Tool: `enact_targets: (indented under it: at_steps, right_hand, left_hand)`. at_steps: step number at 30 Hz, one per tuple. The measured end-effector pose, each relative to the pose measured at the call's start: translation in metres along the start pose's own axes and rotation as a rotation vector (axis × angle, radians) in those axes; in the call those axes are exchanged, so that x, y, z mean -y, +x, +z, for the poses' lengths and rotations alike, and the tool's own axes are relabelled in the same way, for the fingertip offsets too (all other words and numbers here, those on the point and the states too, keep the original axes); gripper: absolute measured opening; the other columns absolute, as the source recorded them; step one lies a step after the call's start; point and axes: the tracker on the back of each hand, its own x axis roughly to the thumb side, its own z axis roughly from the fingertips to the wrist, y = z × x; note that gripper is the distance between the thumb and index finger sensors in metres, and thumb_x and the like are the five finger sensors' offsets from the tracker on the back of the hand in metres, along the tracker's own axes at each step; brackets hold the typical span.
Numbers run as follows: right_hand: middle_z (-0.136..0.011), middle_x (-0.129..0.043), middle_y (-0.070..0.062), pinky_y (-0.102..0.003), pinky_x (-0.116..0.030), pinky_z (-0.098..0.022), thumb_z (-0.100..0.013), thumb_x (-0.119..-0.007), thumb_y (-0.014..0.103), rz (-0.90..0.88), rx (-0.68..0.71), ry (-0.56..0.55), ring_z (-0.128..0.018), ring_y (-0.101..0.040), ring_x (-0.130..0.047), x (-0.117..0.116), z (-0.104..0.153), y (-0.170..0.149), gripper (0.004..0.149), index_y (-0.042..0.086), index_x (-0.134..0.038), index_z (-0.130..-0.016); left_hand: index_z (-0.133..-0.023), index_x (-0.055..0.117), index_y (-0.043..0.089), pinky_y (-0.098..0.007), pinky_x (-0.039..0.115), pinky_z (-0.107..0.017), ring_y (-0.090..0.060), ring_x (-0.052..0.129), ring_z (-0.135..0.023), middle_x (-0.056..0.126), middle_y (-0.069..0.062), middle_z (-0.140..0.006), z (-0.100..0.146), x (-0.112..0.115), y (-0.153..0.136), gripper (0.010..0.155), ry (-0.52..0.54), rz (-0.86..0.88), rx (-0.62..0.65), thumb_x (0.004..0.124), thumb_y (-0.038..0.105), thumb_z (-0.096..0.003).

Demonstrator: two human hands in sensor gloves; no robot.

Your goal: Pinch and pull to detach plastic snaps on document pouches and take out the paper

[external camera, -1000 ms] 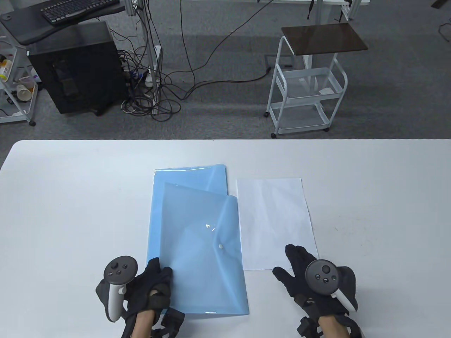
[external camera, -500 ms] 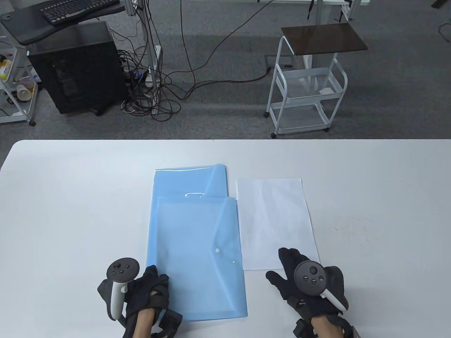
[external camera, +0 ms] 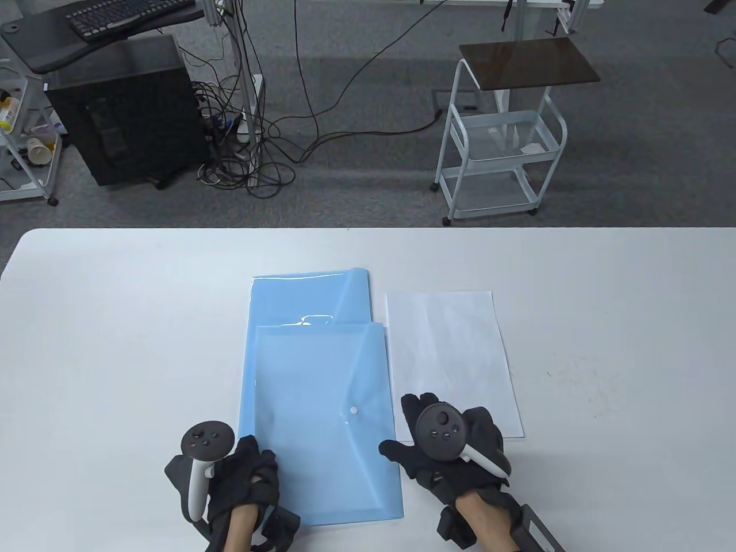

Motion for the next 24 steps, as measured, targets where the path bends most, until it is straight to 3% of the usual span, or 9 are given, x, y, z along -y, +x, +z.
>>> enact_targets:
  at_steps: [9,15,20,24]
  right_hand:
    - [-0.111,-0.058,-0.041,-0.074,-0.066,-0.054,-0.049,-0.080,0.055,0.085,-0.018,0.052,-0.088,-0.064,-0.070,-0.036,-0.048,0.035,0.088,-0.002,-0.051,-0.109]
    - [-0.109,-0.063,-0.039,-0.071,-0.070,-0.052,-0.047,-0.081,0.056,0.296,-0.055,0.078,-0.085,-0.059,-0.076,-0.061,-0.077,0.045,0.091,-0.004,-0.052,-0.108]
    - [-0.107,-0.068,-0.037,-0.068,-0.075,-0.050,-0.047,-0.080,0.058,0.506,-0.044,0.080,-0.081,-0.056,-0.083,-0.075,-0.085,0.053,0.091,-0.005,-0.053,-0.107]
    - [-0.101,-0.075,-0.036,-0.068,-0.078,-0.049,-0.050,-0.080,0.051,0.565,-0.029,0.082,-0.077,-0.056,-0.087,-0.080,-0.088,0.061,0.085,-0.006,-0.052,-0.107]
  left_hand:
    - [-0.103,0.055,0.006,-0.039,0.094,-0.042,-0.025,0.108,-0.058,0.089,-0.005,-0.088,0.000,0.000,-0.001,0.050,-0.014,0.003,0.009,0.069,0.024,-0.0577]
    - [-0.103,0.055,0.005,-0.039,0.094,-0.042,-0.025,0.108,-0.059,0.089,-0.006,-0.088,0.001,0.000,-0.001,0.050,-0.021,0.008,0.007,0.068,0.022,-0.0573]
    - [-0.102,0.055,0.005,-0.039,0.095,-0.042,-0.025,0.108,-0.059,0.089,-0.006,-0.088,0.001,-0.001,-0.001,0.050,-0.020,0.001,0.005,0.068,0.022,-0.0573]
    - [-0.102,0.055,0.005,-0.038,0.095,-0.042,-0.025,0.108,-0.058,0.089,-0.005,-0.088,0.001,-0.001,-0.001,0.050,-0.017,-0.006,0.005,0.068,0.022,-0.0572]
